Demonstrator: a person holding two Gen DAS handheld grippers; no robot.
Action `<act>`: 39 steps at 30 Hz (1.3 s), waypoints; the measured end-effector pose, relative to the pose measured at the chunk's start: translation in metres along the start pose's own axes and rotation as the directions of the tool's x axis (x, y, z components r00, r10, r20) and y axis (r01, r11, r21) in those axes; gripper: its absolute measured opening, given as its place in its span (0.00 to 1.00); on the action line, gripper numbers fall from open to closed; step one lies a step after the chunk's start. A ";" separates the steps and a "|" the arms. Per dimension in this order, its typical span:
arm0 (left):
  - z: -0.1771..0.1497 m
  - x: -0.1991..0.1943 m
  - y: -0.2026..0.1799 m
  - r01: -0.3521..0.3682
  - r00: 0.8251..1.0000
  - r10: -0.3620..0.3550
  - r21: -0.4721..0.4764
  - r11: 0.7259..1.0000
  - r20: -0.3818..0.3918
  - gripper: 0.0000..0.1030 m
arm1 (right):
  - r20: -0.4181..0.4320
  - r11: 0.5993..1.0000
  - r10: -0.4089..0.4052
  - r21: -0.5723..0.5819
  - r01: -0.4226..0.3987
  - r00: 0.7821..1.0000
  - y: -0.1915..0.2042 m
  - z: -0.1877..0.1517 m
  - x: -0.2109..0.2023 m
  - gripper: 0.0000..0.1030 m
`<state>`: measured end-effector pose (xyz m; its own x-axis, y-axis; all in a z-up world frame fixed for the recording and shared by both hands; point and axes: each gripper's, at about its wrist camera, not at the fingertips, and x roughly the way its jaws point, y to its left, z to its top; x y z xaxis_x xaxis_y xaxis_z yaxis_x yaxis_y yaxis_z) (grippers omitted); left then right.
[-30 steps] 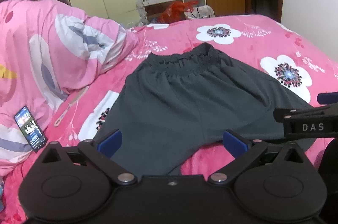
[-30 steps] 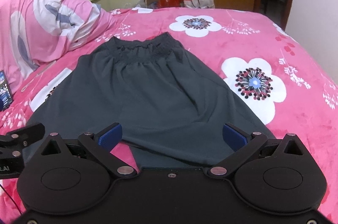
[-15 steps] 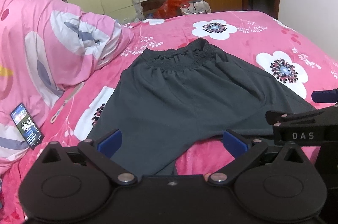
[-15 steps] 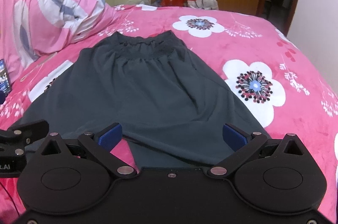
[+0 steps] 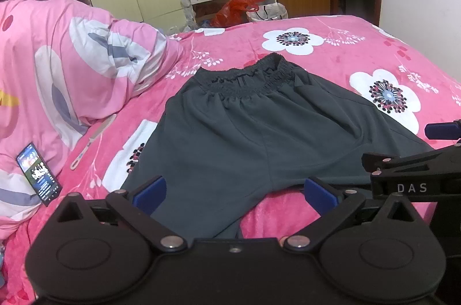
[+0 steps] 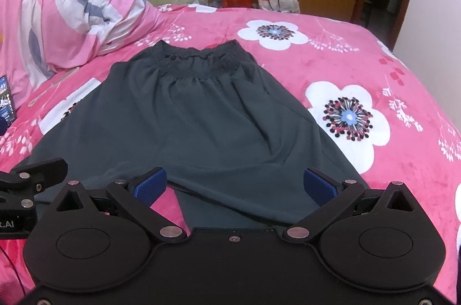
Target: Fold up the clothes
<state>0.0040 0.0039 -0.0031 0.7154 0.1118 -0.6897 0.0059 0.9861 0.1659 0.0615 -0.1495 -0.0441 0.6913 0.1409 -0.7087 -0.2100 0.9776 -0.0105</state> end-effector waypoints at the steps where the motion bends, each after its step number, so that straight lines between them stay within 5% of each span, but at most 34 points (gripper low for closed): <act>1: -0.001 0.000 0.000 -0.001 1.000 0.001 0.006 1.000 0.000 0.99 | -0.001 1.000 0.000 -0.001 0.000 1.000 0.000 0.000 0.000 1.00; 39: 0.004 0.014 0.001 0.013 1.000 -0.012 0.010 1.000 -0.019 0.99 | -0.021 1.000 -0.009 -0.020 0.008 1.000 0.001 -0.004 0.006 1.00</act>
<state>0.0169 0.0056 -0.0098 0.7017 0.1018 -0.7052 0.0222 0.9861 0.1645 0.0621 -0.1479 -0.0512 0.6787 0.1292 -0.7230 -0.2179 0.9755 -0.0302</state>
